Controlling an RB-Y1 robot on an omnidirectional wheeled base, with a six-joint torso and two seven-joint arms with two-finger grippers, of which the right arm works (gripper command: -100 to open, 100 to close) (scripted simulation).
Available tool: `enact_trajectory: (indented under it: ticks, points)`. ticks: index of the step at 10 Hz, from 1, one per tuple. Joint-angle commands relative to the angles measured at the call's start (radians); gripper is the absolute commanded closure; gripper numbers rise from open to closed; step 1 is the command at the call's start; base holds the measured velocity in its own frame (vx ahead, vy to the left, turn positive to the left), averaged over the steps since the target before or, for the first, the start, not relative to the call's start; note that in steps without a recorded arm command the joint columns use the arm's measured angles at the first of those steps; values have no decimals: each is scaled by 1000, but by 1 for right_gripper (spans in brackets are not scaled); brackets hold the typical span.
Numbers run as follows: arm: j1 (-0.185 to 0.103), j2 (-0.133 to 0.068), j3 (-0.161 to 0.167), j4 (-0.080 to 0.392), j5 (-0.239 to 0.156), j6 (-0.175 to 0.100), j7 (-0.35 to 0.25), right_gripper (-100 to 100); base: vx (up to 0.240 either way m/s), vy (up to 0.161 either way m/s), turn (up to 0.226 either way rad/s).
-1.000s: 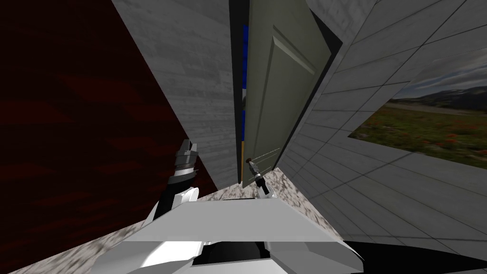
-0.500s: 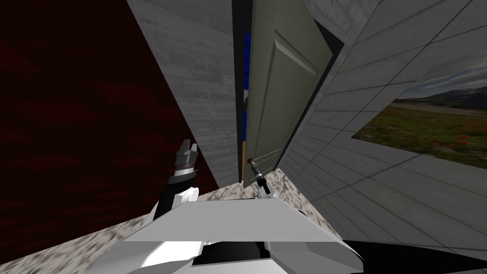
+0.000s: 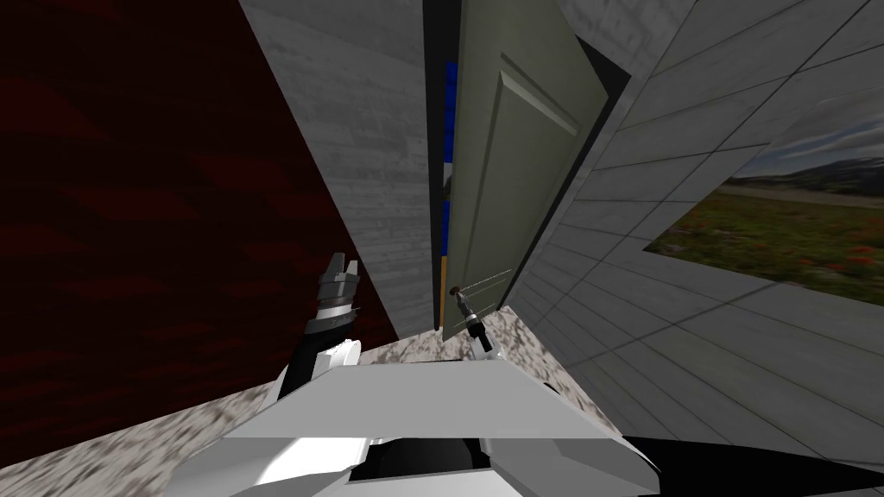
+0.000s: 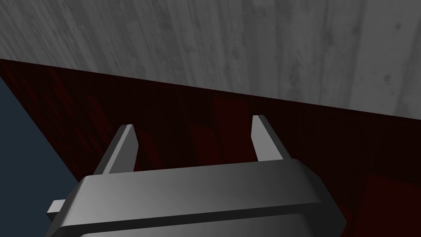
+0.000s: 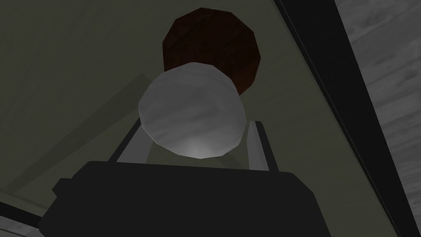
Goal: Pull the door open
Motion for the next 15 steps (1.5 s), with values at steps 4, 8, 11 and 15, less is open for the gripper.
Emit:
enact_trajectory:
  ticks: [4, 8, 11, 15]
  points:
    - [16, 18, 17, 15, -13, 3, -83, 100, -28, -9, 69]
    - [16, 18, 17, 15, -13, 3, -83, 100, 1, 0, -4]
    - [16, 18, 17, 15, -13, 3, -83, 100, 1, -3, 18]
    - [-1, -13, -13, 16, -42, -10, -150, 100, -29, -18, 62]
